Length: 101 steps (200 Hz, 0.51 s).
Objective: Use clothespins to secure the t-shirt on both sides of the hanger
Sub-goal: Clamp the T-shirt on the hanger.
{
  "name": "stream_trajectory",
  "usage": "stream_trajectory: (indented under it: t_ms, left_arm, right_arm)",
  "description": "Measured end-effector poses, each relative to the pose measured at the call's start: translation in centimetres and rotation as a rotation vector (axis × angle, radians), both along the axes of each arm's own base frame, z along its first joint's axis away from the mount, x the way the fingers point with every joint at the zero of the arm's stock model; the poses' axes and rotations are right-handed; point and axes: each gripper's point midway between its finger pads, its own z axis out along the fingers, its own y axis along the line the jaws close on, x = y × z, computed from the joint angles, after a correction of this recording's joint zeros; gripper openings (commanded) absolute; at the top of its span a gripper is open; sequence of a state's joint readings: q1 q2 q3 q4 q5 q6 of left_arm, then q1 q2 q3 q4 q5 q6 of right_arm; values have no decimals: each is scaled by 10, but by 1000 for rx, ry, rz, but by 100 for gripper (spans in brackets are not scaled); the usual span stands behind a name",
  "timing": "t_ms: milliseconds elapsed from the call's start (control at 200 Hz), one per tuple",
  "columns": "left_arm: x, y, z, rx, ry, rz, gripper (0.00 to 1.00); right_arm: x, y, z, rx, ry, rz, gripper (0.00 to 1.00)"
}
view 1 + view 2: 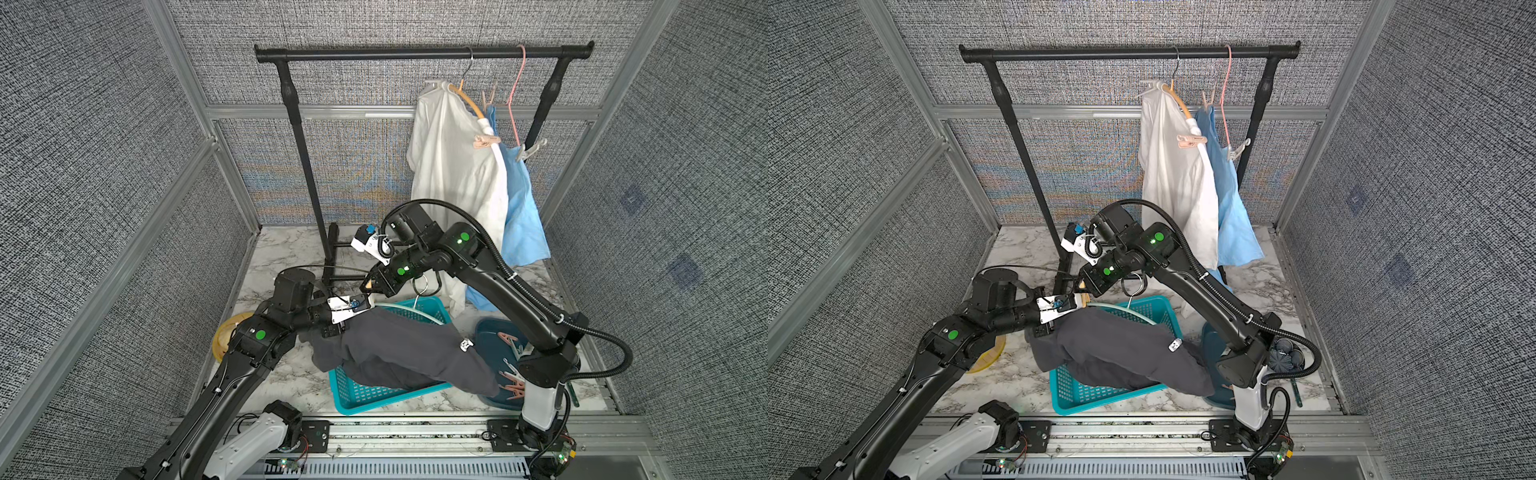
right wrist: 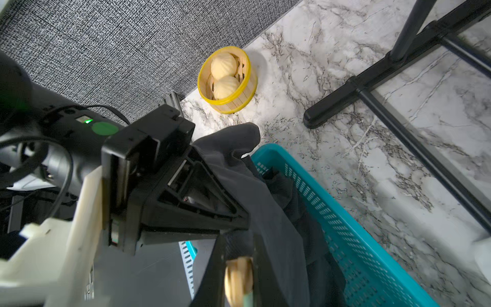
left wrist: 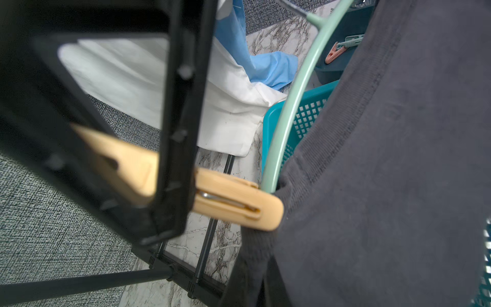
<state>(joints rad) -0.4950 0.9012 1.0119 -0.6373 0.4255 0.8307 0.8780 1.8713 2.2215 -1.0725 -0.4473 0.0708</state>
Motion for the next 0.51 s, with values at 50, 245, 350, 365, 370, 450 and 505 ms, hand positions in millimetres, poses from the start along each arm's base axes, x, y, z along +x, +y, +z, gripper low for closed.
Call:
stream_trajectory:
  t_ms: [50, 245, 350, 365, 370, 450, 505]
  left_arm:
    - [0, 0, 0, -1, -2, 1, 0]
    - [0, 1, 0, 2, 1, 4, 0]
    - [-2, 3, -5, 16, 22, 8, 0]
    - [-2, 3, -6, 18, 26, 9, 0]
    - [-2, 3, -6, 19, 28, 9, 0]
    - [-3, 4, -9, 22, 37, 18, 0]
    - [-3, 6, -10, 21, 44, 29, 0]
  right_arm:
    - [-1, 0, 3, 20, -15, 2, 0]
    - [-5, 8, -8, 50, -41, 36, 0]
    - [-7, 13, -13, 54, -50, 53, 0]
    - [-8, 14, -14, 55, -54, 56, 0]
    - [-8, 14, -14, 55, -54, 56, 0]
    - [-10, 17, -17, 47, -83, 74, 0]
    - [-11, 18, -18, 37, -107, 83, 0]
